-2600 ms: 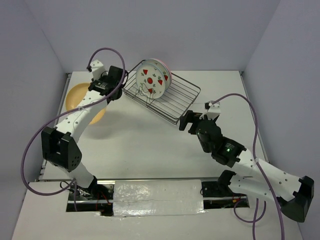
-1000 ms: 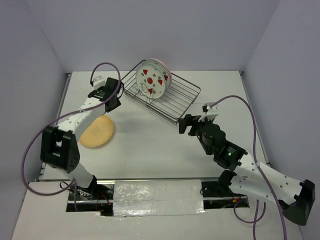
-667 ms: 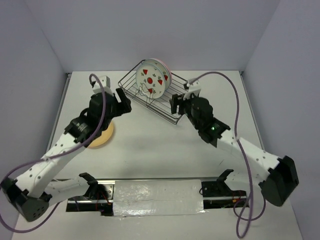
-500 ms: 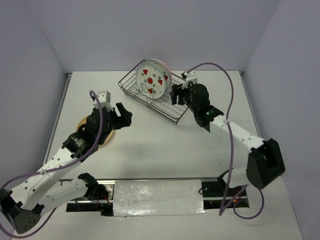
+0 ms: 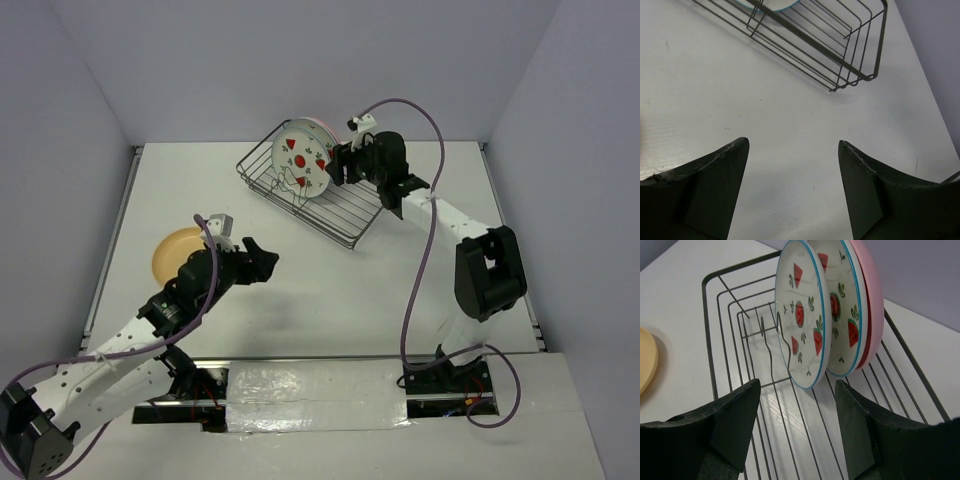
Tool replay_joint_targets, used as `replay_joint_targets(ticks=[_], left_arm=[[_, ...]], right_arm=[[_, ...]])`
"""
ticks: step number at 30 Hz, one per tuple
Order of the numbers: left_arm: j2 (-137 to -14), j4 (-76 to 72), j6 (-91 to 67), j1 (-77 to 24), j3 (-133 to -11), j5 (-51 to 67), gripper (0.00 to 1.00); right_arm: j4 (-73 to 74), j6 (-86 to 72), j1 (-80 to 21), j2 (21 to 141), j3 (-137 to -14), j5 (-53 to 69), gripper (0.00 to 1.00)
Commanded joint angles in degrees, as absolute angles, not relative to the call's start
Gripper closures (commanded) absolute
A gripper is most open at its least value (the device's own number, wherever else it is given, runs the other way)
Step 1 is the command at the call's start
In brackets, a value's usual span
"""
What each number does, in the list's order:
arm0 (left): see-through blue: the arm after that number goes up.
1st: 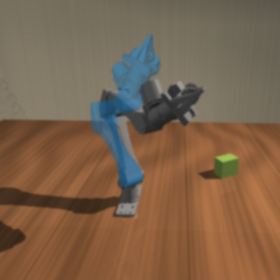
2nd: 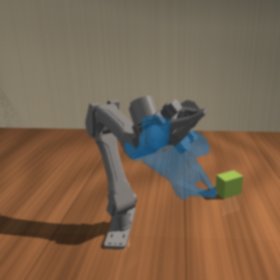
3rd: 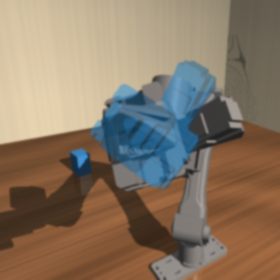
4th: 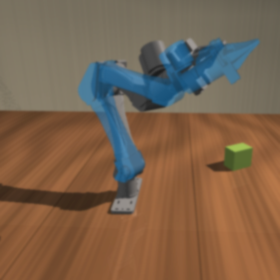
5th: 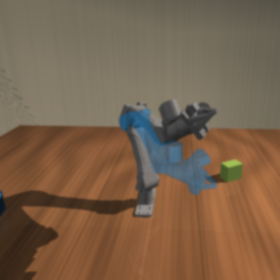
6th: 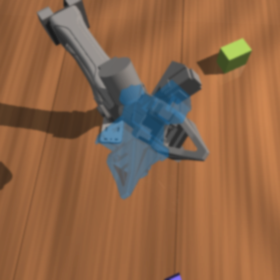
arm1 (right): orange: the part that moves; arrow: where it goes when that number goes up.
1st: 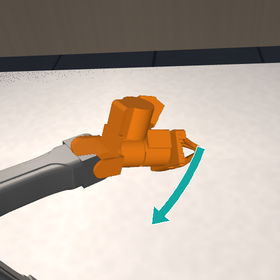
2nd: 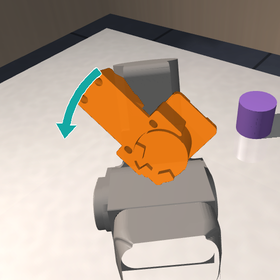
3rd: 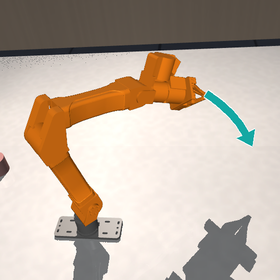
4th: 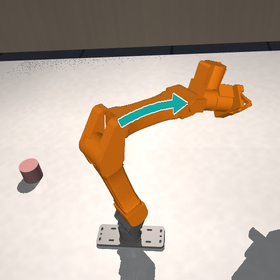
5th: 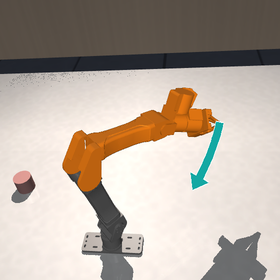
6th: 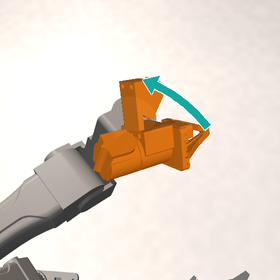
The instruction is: Unload the plates from the dish rack
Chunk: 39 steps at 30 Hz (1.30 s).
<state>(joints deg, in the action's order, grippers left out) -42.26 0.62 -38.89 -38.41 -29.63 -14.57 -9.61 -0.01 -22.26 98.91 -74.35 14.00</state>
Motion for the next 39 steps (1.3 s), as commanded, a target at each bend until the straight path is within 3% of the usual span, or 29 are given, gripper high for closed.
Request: replay_joint_targets(ticks=[1,25,35,39], left_arm=[[-41.84,-7.55,-37.27,-38.67,-29.89,-12.21,0.16],[-34.98,-7.56,-39.02,-38.67,-25.31,-15.47,0.15],[-33.75,-8.52,-39.55,-38.67,-24.79,-13.98,0.16],[-33.75,-8.44,-39.46,-38.67,-24.79,-13.97,0.16]], right_arm=[[-10.37,1.67,-21.89,102.46,-79.89,16.44,0.32],[-5.63,5.10,-20.83,118.74,-96.58,15.91,0.34],[-7.29,2.64,-20.83,122.61,-98.35,18.89,0.44],[-7.30,1.59,-20.65,123.31,-99.66,21.00,0.53]])
